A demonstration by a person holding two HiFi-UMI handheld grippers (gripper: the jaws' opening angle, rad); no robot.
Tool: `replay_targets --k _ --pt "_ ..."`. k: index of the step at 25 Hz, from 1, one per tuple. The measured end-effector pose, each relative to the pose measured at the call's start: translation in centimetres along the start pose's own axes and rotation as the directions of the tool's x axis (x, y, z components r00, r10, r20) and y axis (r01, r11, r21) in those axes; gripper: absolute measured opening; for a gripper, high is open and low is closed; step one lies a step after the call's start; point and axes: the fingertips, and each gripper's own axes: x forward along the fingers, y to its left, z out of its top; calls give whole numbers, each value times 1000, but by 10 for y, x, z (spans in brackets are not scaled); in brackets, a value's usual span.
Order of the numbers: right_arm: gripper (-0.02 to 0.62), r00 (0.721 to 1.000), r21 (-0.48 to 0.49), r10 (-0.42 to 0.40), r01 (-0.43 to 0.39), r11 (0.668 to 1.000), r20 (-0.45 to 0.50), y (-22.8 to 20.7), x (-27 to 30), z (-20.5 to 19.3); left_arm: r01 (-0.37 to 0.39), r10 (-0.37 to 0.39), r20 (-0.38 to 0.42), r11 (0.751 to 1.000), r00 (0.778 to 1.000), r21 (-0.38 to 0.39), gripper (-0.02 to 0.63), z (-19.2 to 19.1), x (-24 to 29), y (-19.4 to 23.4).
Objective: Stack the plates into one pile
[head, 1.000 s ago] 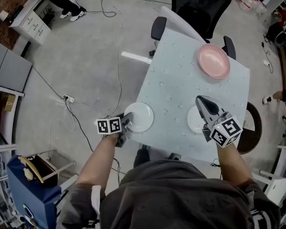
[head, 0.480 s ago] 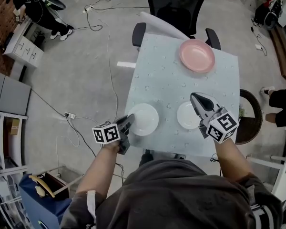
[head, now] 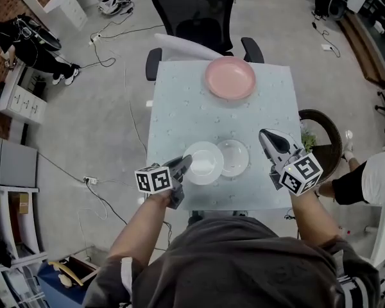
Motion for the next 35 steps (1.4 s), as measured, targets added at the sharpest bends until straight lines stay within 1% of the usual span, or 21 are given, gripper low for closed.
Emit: replay_targets --k 4,12,17,19,20,21,22,23,24,25,27,28,29,30,31,32,35 --pt "-6 999 10 -52 52 999 7 -29 -30 -2 11 -10 -43 1000 999 23 17 -6 37 -15" --pt "-6 992 37 -124 124 992 4 -74 -74 -8 -8 17 -133 998 991 69 17 -24 93 -27" --pt "-6 987 61 -159 158 985 -4 -96 -92 -17 -37 59 -197 993 979 115 17 -40 121 -23" --pt "-6 986 70 -166 167 984 -8 -103 -97 -21 -52 79 -208 990 975 131 17 -45 132 -19" --pt "-6 986 74 -169 170 983 -11 -105 -100 -24 -67 99 -209 986 973 152 17 -46 137 -16" --pt "-6 985 78 -172 173 982 -14 -108 -102 -27 -89 129 -213 978 968 189 27 -49 141 -11" --pt "-6 984 82 -175 176 981 -16 -109 -105 -29 -115 168 -219 965 961 235 50 -52 145 -6" --pt "-6 984 86 -179 180 980 -19 -111 -107 -32 -145 212 -223 948 951 284 68 -54 148 0" --pt "-6 983 90 -182 183 979 -20 -112 -109 -34 -176 260 -222 925 940 337 85 -56 150 5" --pt "-6 983 94 -184 186 978 -22 -114 -111 -36 -204 307 -216 895 927 398 105 -57 151 9" --pt "-6 982 100 -190 191 976 -26 -116 -115 -40 -233 382 -193 817 904 528 122 -58 156 12" --pt "-6 981 103 -192 194 976 -27 -116 -116 -41 -238 409 -183 780 894 579 127 -60 159 12" --pt "-6 980 105 -195 197 975 -27 -117 -118 -43 -242 430 -177 752 886 614 126 -61 161 12" --pt "-6 980 107 -197 198 974 -27 -118 -120 -43 -246 444 -172 734 879 633 126 -63 162 13" --pt "-6 980 108 -198 199 974 -26 -117 -122 -43 -252 453 -170 726 875 640 126 -64 163 14" --pt "-6 980 108 -198 199 974 -23 -117 -123 -43 -257 459 -170 726 872 638 124 -66 163 14" --pt "-6 980 100 -198 198 975 -14 -112 -127 -38 -270 459 -159 731 874 627 126 -63 158 9"
